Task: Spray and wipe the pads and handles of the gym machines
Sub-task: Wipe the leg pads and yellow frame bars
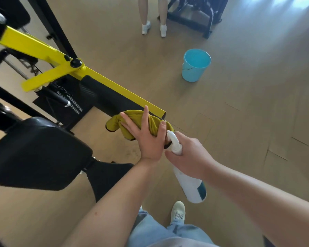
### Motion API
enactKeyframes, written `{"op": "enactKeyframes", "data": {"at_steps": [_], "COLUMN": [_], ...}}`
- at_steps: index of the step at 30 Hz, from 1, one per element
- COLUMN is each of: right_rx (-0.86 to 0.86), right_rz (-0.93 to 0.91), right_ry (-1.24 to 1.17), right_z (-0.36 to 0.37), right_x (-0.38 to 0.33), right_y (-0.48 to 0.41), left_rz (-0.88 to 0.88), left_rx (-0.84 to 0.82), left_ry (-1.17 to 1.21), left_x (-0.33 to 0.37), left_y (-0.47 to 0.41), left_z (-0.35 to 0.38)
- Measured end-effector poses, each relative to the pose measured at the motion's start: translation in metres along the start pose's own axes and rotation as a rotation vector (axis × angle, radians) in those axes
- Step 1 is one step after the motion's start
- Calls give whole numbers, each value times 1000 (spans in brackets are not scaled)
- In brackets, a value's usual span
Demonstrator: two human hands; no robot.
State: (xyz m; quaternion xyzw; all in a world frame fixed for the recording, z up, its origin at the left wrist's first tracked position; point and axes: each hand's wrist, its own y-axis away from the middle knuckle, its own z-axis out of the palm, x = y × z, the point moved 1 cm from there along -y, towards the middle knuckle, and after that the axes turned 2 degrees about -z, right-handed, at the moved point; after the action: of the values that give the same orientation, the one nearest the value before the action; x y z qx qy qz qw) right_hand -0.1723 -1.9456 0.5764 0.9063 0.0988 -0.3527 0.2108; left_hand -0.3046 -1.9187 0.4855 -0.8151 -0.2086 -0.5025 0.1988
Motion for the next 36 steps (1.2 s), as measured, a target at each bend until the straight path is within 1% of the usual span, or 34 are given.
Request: {"op": "enactKeyframes", "data": {"at_steps": [4, 8, 13, 19, 21, 23, 25, 26, 30, 33, 36], "right_rx": [-37, -60, -86, -107, -106, -93, -78, -73, -70, -68, -74], "right_rz": [-23, -41, -45, -64, -61, -62, -56, -49, -20, -6, 4], "right_ry": [63, 81, 82, 100, 106, 113, 113, 107, 104, 120, 116], "right_z": [0, 12, 35, 59, 64, 67, 66, 65, 60, 55, 50], "right_x": [-11, -33, -65, -95, -99, -99, -95, -92, -75, -59, -43], "right_y": [-4, -15, -39, -64, -68, -70, -69, -67, -56, -45, -31], "left_rz": [-202, -244, -411, -495, -469, -391, -368, -389, -622, -707, -803], "left_rx": [53, 107, 166, 207, 212, 220, 232, 235, 252, 235, 222], "left_ry": [86, 182, 232, 252, 283, 358, 428, 472, 713, 849, 937], "left_x": [9, -3, -14, -36, -45, -52, -56, -58, -58, -64, -64], "left_y": [-28, -68, -132, -196, -211, -223, -225, -223, -198, -176, -144], "left_z": [-9, -30, -61, -91, -102, -107, -108, -107, -98, -79, -54]}}
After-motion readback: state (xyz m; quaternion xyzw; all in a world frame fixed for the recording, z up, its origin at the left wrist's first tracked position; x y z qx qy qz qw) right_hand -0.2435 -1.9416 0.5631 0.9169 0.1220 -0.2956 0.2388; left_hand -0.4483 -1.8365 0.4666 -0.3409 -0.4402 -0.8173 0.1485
